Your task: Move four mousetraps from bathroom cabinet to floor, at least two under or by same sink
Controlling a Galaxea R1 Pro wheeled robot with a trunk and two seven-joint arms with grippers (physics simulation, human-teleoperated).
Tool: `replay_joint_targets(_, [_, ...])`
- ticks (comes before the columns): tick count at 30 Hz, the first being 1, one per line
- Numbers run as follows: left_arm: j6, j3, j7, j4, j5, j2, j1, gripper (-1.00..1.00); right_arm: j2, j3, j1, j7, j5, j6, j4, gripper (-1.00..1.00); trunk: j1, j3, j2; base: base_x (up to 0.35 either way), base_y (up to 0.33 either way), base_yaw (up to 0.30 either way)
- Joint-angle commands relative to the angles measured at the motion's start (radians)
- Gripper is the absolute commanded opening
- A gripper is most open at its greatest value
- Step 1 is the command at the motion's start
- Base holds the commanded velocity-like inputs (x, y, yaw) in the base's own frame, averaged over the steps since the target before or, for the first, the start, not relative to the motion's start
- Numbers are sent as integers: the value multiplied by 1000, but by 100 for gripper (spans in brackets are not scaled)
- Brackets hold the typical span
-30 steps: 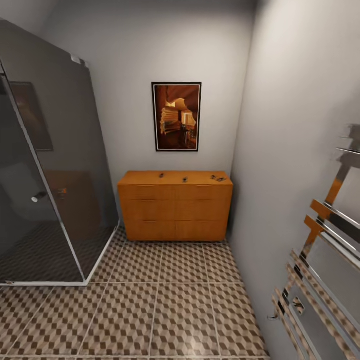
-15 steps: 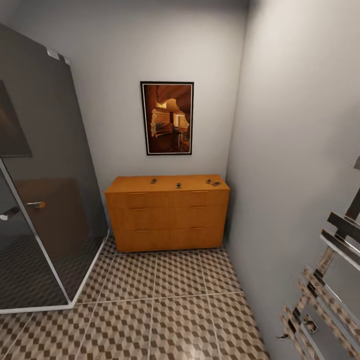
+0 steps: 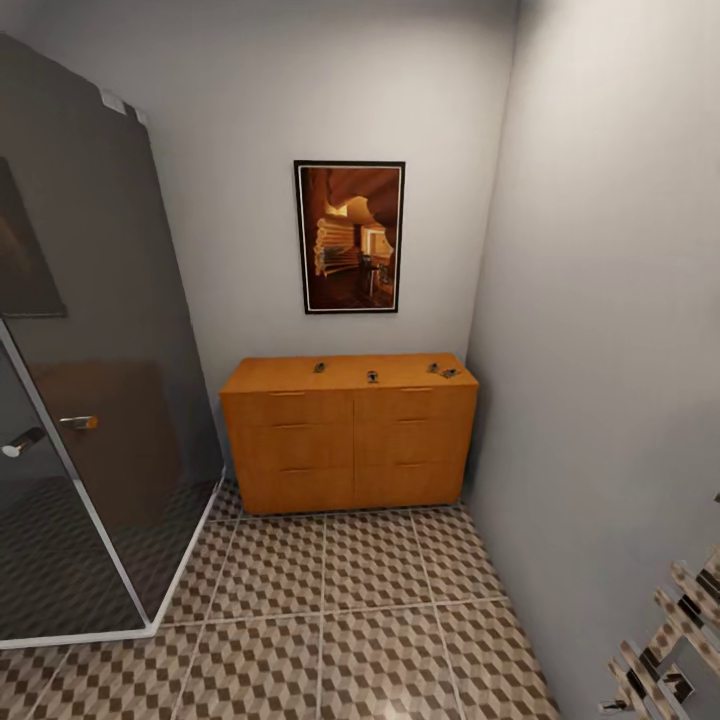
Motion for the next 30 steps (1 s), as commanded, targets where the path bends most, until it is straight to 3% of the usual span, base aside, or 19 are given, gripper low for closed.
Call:
replay_joint_targets(1, [-1, 1, -5, -2, 9, 0, 0, 100, 1, -2, 0, -2, -2, 0, 0, 100, 0, -2, -1, 0, 0, 0])
replay_joint_targets(30, [11, -4, -5, 130, 12, 27, -25, 100, 30, -7, -21, -10, -9, -14, 132, 100, 0, -2, -1, 0, 0, 0])
